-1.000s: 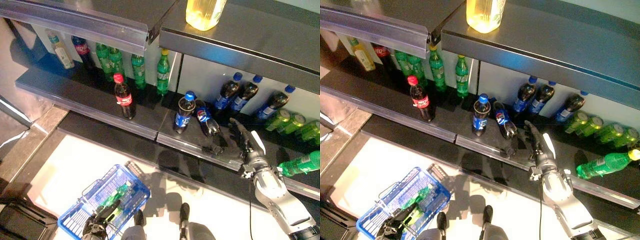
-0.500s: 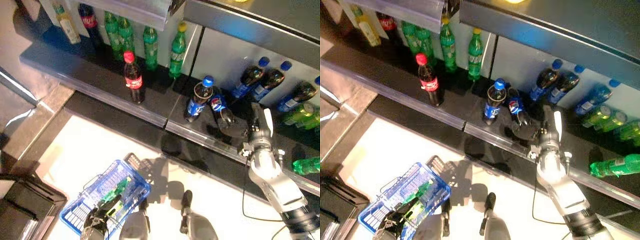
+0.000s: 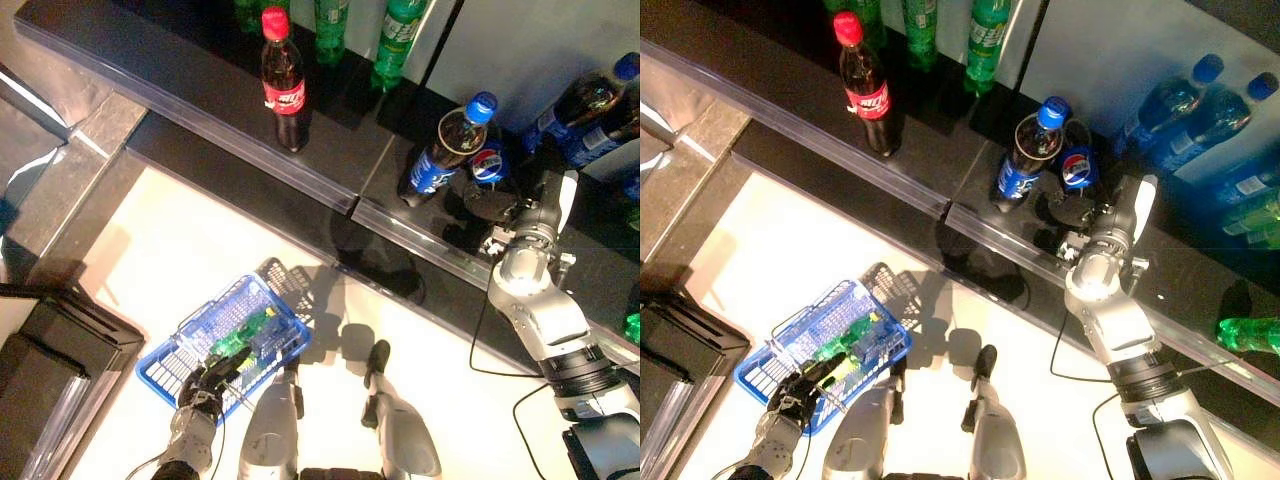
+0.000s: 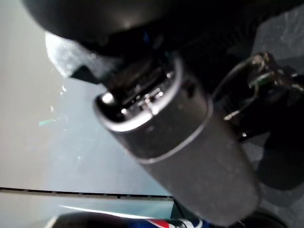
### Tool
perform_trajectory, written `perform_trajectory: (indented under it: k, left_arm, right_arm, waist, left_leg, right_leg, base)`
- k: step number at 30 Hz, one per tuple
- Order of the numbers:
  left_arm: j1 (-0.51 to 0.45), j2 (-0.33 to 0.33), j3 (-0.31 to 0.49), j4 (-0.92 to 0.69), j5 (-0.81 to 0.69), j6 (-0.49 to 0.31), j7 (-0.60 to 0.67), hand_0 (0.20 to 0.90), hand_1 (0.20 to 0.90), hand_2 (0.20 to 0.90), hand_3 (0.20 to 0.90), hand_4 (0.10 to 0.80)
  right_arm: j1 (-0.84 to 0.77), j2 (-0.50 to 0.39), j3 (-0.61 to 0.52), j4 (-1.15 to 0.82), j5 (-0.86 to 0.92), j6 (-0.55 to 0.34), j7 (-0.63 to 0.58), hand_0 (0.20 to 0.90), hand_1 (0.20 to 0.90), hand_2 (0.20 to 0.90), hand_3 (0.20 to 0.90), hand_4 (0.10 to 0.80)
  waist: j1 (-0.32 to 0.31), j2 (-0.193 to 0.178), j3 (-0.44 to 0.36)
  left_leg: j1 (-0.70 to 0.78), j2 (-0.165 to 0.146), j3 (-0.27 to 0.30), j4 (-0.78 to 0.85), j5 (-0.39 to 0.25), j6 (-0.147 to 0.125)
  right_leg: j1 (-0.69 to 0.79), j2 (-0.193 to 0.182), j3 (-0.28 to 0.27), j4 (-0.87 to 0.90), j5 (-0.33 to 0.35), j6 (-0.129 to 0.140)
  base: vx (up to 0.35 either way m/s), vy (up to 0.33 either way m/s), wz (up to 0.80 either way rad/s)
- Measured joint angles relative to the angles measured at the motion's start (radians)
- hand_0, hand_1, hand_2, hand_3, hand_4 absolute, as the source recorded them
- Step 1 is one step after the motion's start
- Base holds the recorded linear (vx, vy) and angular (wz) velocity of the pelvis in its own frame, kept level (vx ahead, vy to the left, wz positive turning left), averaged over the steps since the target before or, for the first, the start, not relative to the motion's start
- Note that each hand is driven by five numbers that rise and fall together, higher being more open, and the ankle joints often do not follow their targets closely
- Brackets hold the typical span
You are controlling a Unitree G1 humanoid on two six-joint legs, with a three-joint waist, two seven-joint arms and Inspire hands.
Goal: Pick up the drink and place into the basket.
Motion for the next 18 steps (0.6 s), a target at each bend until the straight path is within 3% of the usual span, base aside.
perform_trajectory:
  k: [18]
  left_arm:
    - [-0.022, 0.004, -0.001, -0.011, -0.004, -0.011, -0.005, 0.3, 0.3, 0.3, 0.2, 0.1]
  right_arm:
    - [-0.17, -0.008, 0.043, 0.168, -0.01, 0.116, -0.014, 0.9, 0.9, 0.9, 0.9, 0.8]
  waist:
    - [0.01, -0.01, 0.006]
  left_leg:
    - [-0.032, 0.001, 0.0, 0.003, 0.0, 0.0]
  right_leg:
    - [-0.041, 0.0, 0.0, 0.02, -0.001, 0.0]
  base:
    - [0.004, -0.001, 0.0]
